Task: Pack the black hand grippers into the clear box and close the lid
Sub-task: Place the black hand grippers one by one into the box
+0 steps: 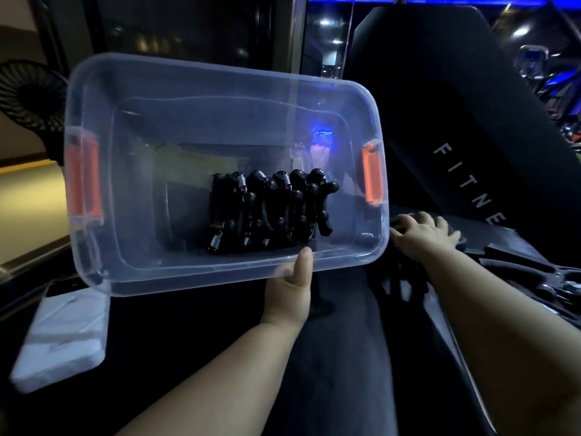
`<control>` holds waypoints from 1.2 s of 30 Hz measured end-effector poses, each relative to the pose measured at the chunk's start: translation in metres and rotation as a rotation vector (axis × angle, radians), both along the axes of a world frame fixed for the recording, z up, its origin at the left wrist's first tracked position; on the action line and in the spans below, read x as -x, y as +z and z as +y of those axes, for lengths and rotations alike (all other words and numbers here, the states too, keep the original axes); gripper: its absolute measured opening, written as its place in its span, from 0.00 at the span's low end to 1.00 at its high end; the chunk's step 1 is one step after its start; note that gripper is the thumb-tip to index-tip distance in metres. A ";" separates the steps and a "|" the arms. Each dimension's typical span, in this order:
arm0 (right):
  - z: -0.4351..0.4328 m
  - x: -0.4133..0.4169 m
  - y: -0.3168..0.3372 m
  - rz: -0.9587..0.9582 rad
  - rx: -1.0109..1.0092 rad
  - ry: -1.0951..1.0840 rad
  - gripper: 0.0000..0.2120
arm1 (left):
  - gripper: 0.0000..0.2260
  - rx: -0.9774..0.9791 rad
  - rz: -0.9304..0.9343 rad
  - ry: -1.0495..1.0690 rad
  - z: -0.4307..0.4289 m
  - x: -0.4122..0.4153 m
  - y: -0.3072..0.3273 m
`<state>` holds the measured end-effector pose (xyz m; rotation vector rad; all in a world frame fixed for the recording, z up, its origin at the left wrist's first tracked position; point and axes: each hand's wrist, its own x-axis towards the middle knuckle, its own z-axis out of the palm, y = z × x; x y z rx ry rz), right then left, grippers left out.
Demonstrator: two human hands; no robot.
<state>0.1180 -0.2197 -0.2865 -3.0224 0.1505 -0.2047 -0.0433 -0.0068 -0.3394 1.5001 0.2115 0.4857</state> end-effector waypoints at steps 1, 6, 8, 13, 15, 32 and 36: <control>0.000 -0.003 -0.001 0.031 -0.016 -0.005 0.28 | 0.28 -0.023 -0.027 0.011 0.000 0.000 -0.001; 0.001 -0.005 0.005 0.138 -0.079 -0.011 0.49 | 0.25 -0.097 -0.091 0.023 0.000 -0.001 -0.002; -0.001 -0.007 0.005 0.151 -0.032 0.003 0.53 | 0.25 -0.108 -0.090 0.025 0.000 -0.002 -0.003; -0.009 -0.015 -0.005 0.089 0.078 0.073 0.46 | 0.25 -0.123 -0.079 0.025 0.000 -0.001 -0.002; -0.010 -0.015 -0.007 0.088 0.096 0.084 0.46 | 0.25 -0.132 -0.070 0.024 0.000 0.000 -0.002; -0.016 0.014 0.001 0.186 0.104 0.154 0.44 | 0.28 -0.113 -0.040 0.064 0.000 -0.005 -0.010; -0.020 0.023 0.005 0.217 0.113 0.191 0.44 | 0.29 -0.109 -0.039 0.055 0.000 -0.005 -0.010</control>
